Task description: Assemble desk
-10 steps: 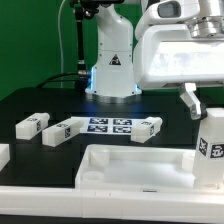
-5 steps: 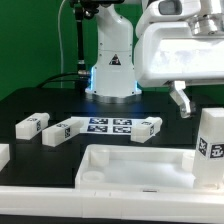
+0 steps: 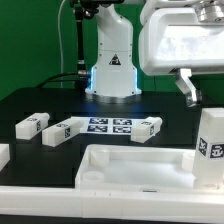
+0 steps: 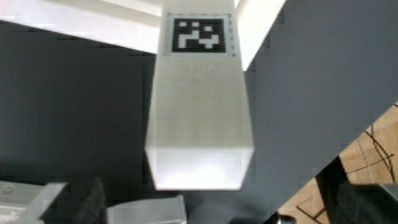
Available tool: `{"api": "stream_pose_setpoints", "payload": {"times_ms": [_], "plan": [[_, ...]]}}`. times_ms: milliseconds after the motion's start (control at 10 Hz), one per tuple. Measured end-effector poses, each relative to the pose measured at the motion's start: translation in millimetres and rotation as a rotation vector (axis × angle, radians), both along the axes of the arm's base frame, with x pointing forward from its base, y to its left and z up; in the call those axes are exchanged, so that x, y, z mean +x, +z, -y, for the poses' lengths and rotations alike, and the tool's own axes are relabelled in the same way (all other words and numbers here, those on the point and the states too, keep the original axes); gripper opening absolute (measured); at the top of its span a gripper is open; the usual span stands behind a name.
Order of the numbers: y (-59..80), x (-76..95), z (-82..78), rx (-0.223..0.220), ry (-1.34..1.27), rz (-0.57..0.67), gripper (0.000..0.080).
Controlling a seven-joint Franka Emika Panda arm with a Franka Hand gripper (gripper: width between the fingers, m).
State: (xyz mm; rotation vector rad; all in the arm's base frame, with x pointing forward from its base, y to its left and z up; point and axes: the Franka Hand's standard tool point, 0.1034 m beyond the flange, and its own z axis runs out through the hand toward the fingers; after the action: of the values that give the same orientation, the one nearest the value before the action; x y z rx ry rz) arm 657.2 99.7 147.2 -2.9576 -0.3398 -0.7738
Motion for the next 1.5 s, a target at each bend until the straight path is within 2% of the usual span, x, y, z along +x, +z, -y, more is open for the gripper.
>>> {"api": "stream_pose_setpoints", "payload": {"times_ms": [100,200,500,800,1100,1500], "plan": [[-2.9,-1.8,0.2,0.002,-0.005,-0.019,0.0649],[-8.8,-5.7,-0.3,0.004,-0.019,-0.089,0.0649],[-9.1,-7.5,-3.9,-0.003,-0.041,-0.32,0.0649],[-14.7,-9.0,3.9,-0.026,-0.01,-0.515,0.0649],[-15.4,-5.8,2.3,-0.025,-0.011,-0.52,0.0649],[-30.1,-1.9,8.1,-0.024,-0.013,-0.531,0.0649]]}}
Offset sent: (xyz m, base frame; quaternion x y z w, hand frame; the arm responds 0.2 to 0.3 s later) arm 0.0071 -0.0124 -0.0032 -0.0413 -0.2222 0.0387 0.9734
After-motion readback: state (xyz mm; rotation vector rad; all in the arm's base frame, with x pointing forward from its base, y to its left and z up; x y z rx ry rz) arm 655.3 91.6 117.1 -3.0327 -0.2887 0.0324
